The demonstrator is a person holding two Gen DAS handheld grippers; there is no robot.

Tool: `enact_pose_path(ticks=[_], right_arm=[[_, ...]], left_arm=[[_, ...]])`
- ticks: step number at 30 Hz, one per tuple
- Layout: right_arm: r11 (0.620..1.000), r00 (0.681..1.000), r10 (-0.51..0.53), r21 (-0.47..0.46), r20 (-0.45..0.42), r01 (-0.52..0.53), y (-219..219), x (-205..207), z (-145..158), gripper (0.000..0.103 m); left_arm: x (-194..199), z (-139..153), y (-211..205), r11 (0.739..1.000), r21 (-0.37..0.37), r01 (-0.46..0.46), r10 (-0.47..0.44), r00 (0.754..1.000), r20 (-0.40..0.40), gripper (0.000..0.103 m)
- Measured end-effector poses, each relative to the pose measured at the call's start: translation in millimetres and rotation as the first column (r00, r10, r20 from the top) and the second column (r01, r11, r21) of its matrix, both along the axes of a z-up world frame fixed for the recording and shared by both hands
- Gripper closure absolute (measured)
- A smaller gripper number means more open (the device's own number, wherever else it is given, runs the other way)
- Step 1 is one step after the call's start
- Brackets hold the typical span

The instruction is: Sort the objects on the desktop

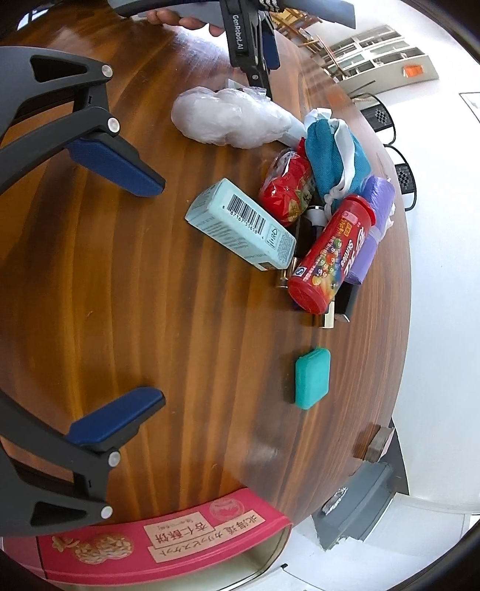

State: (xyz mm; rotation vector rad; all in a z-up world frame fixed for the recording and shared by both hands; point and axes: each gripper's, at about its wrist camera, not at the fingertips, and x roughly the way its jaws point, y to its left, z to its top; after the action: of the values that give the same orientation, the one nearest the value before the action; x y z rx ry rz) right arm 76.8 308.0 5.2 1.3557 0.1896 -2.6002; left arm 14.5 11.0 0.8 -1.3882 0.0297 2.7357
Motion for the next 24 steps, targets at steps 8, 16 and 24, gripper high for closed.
enact_pose_path(ticks=[8, 16, 24], right_arm=[[1.000, 1.000, -0.003, -0.003, -0.009, 0.003, -2, 2, -1, 0.000], [1.000, 1.000, -0.001, -0.004, -0.010, 0.001, -3, 3, 0, 0.000], [1.000, 1.000, 0.008, -0.006, -0.009, -0.008, -2, 0, 1, 0.000]], left_arm=[[5, 21, 14, 0.997, 0.063, 0.038, -0.035, 0.998, -0.054, 0.000], [-4, 24, 46, 0.997, 0.074, 0.029, -0.027, 0.999, -0.028, 0.000], [-15, 11, 71, 1.000, -0.018, 0.008, -0.008, 1.000, 0.010, 0.000]])
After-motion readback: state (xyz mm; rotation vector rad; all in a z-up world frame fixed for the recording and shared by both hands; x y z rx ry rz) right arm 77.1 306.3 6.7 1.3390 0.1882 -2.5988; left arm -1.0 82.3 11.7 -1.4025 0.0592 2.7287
